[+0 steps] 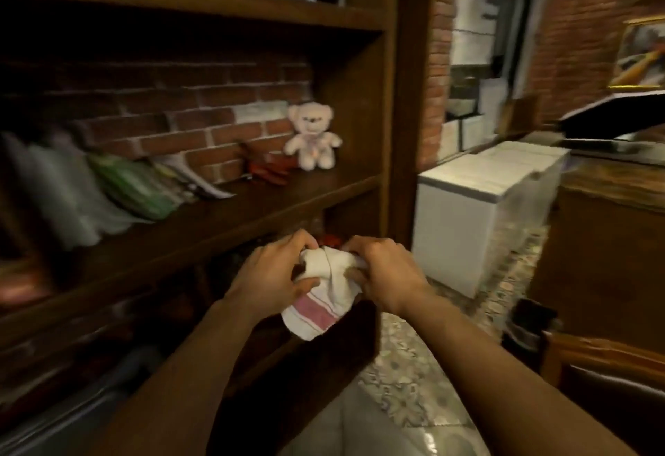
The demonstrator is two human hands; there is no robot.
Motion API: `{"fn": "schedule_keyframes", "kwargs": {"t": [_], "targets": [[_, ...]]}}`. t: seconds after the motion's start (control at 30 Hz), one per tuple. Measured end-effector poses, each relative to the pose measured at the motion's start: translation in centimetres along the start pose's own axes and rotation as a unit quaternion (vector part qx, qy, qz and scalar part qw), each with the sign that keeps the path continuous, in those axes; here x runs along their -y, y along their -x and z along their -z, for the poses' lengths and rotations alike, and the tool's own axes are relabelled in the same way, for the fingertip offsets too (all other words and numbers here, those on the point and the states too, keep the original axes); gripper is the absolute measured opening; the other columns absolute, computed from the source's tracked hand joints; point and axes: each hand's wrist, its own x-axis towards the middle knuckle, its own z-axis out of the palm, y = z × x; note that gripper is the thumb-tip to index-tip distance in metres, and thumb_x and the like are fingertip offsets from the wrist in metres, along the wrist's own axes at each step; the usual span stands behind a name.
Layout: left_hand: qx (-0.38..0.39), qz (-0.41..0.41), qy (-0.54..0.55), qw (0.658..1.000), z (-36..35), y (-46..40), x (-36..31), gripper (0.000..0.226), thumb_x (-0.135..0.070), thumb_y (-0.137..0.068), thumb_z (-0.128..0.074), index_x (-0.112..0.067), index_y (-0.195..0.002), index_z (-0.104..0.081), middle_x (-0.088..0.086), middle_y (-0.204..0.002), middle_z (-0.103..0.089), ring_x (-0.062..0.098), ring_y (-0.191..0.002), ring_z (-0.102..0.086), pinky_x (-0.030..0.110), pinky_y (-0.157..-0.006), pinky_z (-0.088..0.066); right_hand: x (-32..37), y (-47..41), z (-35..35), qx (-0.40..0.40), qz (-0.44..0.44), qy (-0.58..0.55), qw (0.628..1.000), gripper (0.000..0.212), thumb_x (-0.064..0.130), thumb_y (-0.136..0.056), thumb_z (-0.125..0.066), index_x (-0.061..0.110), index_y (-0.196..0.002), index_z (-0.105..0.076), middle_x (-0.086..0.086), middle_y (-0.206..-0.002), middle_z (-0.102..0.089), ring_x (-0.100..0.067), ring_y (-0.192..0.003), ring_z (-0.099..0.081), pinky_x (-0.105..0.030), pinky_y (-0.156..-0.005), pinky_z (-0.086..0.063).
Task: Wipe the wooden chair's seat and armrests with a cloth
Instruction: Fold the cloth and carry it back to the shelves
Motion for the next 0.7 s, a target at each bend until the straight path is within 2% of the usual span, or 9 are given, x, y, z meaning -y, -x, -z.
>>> {"fn": "schedule_keyframes", "kwargs": {"t": [0.07, 0.17, 0.23, 0.4, 0.47, 0.53, 0.57, 0.7], "targets": [[-0.017, 0.044, -0.022, 0.999, 3.0, 3.9, 3.2, 0.044, -0.038, -0.080, -0.079, -0.036, -0.110, -0.047, -0.014, -0.105, -0.062, 0.018, -0.095, -0.062, 0.039, -0.075, -0.049, 4.6, -1.3, -2.1, 0.021, 0.050, -0.020, 0.998, 0.027, 0.031, -0.089, -0.069, 0.036, -0.114, -0.060, 0.005, -0.115, -0.069, -0.023, -0.103, -0.064, -0.034, -0.074, -0.044], [-0.052, 0.094, -0.040, 0.993, 7.3, 9.5, 7.2, 0.044, -0.035, -0.079, -0.082, -0.032, -0.110, -0.051, -0.010, -0.103, -0.064, 0.021, -0.092, -0.064, 0.041, -0.071, -0.051, 11.6, -3.0, -4.3, 0.053, 0.105, -0.057, 0.991, 0.025, 0.031, -0.090, -0.069, 0.036, -0.114, -0.061, 0.006, -0.114, -0.068, -0.022, -0.104, -0.063, -0.039, -0.081, -0.051], [-0.068, 0.131, -0.053, 0.988, 10.0, 13.0, 9.4, 0.045, -0.035, -0.078, -0.083, -0.033, -0.109, -0.051, -0.010, -0.103, -0.065, 0.019, -0.091, -0.063, 0.042, -0.072, -0.053, 16.2, -3.9, -5.8, 0.074, 0.139, -0.074, 0.985, 0.025, 0.032, -0.092, -0.067, 0.034, -0.116, -0.061, 0.004, -0.116, -0.068, -0.024, -0.106, -0.062, -0.044, -0.086, -0.052], [-0.095, 0.194, -0.101, 0.971, 14.9, 20.9, 15.2, 0.050, -0.036, -0.075, -0.085, -0.036, -0.111, -0.050, -0.014, -0.100, -0.063, 0.014, -0.087, -0.062, 0.038, -0.068, -0.052, 26.3, -4.5, -9.7, 0.097, 0.207, -0.094, 0.969, 0.022, 0.033, -0.092, -0.066, 0.032, -0.114, -0.060, 0.004, -0.112, -0.068, -0.024, -0.103, -0.063, -0.045, -0.085, -0.051], [-0.098, 0.208, -0.106, 0.967, 16.3, 23.8, 17.8, 0.050, -0.036, -0.076, -0.085, -0.037, -0.113, -0.050, -0.015, -0.099, -0.061, 0.013, -0.084, -0.061, 0.033, -0.064, -0.049, 29.9, -4.6, -11.4, 0.097, 0.219, -0.099, 0.966, 0.024, 0.032, -0.092, -0.066, 0.031, -0.115, -0.061, 0.003, -0.113, -0.069, -0.025, -0.105, -0.062, -0.045, -0.085, -0.051], [-0.105, 0.215, -0.108, 0.965, 17.3, 26.4, 20.3, 0.050, -0.037, -0.076, -0.084, -0.038, -0.113, -0.050, -0.019, -0.096, -0.057, 0.007, -0.079, -0.056, 0.021, -0.060, -0.040, 33.0, -4.8, -13.1, 0.095, 0.236, -0.099, 0.962, 0.025, 0.032, -0.092, -0.067, 0.030, -0.116, -0.061, 0.002, -0.115, -0.069, -0.026, -0.106, -0.062, -0.043, -0.084, -0.050], [-0.110, 0.220, -0.106, 0.963, 17.6, 27.6, 21.4, 0.050, -0.037, -0.076, -0.085, -0.038, -0.113, -0.051, -0.021, -0.097, -0.056, 0.004, -0.079, -0.054, 0.018, -0.061, -0.038, 34.5, -4.8, -13.9, 0.094, 0.239, -0.101, 0.961, 0.025, 0.031, -0.092, -0.067, 0.030, -0.116, -0.061, 0.002, -0.114, -0.069, -0.026, -0.105, -0.062, -0.042, -0.083, -0.050], [-0.120, 0.252, -0.093, 0.956, 17.9, 32.4, 25.2, 0.051, -0.038, -0.075, -0.085, -0.037, -0.113, -0.051, -0.014, -0.106, -0.065, 0.005, -0.086, -0.059, 0.026, -0.070, -0.044, 39.3, -4.2, -17.9, 0.107, 0.252, -0.109, 0.956, 0.026, 0.030, -0.090, -0.070, 0.031, -0.115, -0.062, 0.003, -0.114, -0.070, -0.023, -0.105, -0.062, -0.040, -0.084, -0.050]]}}
